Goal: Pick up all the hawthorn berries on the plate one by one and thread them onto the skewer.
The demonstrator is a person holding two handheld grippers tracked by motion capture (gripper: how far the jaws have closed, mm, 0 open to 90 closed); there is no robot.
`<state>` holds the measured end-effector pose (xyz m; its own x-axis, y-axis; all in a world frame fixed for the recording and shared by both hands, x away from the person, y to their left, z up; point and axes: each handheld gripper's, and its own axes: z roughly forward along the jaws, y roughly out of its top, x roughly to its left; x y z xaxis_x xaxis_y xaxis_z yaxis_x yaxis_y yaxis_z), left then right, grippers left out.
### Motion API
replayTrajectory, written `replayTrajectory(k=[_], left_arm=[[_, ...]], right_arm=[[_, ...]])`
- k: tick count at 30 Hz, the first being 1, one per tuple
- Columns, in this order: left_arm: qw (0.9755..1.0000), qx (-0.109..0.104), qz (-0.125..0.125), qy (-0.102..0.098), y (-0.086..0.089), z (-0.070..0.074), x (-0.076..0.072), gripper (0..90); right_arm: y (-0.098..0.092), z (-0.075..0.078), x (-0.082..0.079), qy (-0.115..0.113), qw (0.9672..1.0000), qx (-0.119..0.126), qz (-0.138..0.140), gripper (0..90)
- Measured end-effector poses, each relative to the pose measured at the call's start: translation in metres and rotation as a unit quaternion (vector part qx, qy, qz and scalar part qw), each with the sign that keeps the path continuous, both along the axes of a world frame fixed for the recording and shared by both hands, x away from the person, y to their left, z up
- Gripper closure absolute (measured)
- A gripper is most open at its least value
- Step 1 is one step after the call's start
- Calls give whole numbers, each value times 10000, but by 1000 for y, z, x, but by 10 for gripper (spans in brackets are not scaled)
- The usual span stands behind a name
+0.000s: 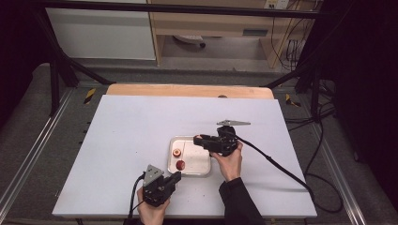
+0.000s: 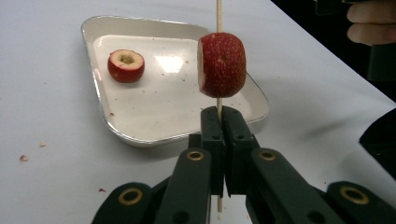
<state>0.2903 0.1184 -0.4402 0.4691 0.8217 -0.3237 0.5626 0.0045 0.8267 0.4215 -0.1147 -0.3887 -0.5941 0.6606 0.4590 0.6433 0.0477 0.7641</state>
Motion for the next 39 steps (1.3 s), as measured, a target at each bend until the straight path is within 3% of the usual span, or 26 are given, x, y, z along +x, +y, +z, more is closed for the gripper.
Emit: replayTrajectory(k=[3,9,14,24,39], left_arm=[[10000,-18,14,27,-6,0,-1,886],[10000,-61,-5,33,-16,0,-3,886],[10000,-85,-10,29,-22,-1,-2,886],[9999,-104,0,44,-24,-2,1,886],[9999,-146,42,-32,-22,-1,0,885]], right_arm=[[-1,-4,0,-140,9987,468,-147,600],[4,-7,-1,-417,9945,933,-249,599],[6,-7,-2,-455,9914,1197,-254,600],[7,-6,-7,-466,9888,1406,-203,600],[8,-6,-9,-393,9884,1460,-163,600]])
